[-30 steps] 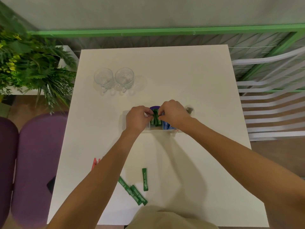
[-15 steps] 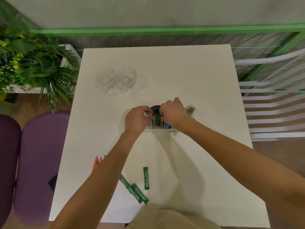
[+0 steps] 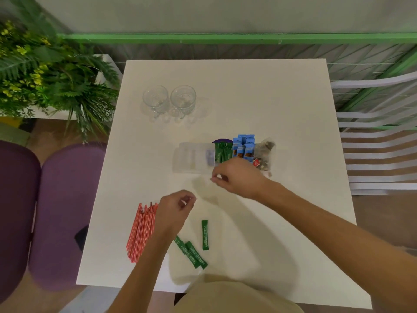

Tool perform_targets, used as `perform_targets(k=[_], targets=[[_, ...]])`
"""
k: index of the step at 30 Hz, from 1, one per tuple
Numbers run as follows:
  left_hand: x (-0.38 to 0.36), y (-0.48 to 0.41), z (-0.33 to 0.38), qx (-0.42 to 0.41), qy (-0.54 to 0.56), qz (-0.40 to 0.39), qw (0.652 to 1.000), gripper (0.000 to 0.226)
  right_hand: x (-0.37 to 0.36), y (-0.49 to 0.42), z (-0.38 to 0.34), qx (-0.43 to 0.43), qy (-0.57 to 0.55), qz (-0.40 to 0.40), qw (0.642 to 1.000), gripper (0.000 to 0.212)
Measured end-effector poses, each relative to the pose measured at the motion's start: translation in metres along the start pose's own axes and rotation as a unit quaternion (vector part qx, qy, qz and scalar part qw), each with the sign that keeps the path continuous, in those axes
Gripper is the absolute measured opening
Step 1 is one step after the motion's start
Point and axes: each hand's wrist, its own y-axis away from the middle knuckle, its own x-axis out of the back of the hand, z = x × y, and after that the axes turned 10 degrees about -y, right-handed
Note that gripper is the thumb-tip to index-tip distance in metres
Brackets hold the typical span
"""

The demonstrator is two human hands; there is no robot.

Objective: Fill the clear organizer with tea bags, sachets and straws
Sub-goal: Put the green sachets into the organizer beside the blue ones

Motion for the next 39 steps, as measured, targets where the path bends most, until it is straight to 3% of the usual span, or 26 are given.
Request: perform_targets(k=[7,11,15,26,30,32,34,36,39], targets=[[-0.004,0.048,-0.055,0.161,-0.131,-0.085,0.975,0.031,-0.081,0.012,-0.007,-0.141,0.068,-0.158,0.975,0.040],[-0.012,0.058,-0.061,0.205,-0.125,-0.109,0.964,0.037,-0.112,0.009,-0.020,-0.163,0.075,-0.179,0.967,0.045],[-0.021,0.061,-0.060,0.225,-0.102,-0.117,0.962,0.036,-0.131,0.007,-0.029,-0.174,0.082,-0.188,0.963,0.034],[-0.019,0.060,-0.051,0.201,-0.120,-0.073,0.969,0.013,-0.133,0.021,-0.020,-0.223,0.016,-0.145,0.964,0.012],[-0.012,0.056,-0.051,0.156,-0.087,-0.034,0.983,0.019,-0.129,0.024,-0.009,-0.262,-0.132,-0.093,0.951,0.014],[-0.010,0.052,-0.049,0.125,-0.058,-0.020,0.990,0.027,-0.125,0.025,-0.002,-0.277,-0.232,-0.052,0.931,0.008],[-0.009,0.044,-0.045,0.106,-0.011,-0.014,0.994,0.026,-0.118,0.026,0.002,-0.291,-0.325,-0.026,0.900,0.015],[-0.008,0.037,-0.036,0.085,0.029,-0.009,0.996,0.021,-0.107,0.025,0.006,-0.284,-0.368,-0.002,0.885,0.022],[-0.006,0.026,-0.017,0.054,0.080,0.007,0.995,0.021,-0.086,0.020,0.010,-0.247,-0.368,0.025,0.896,0.016]])
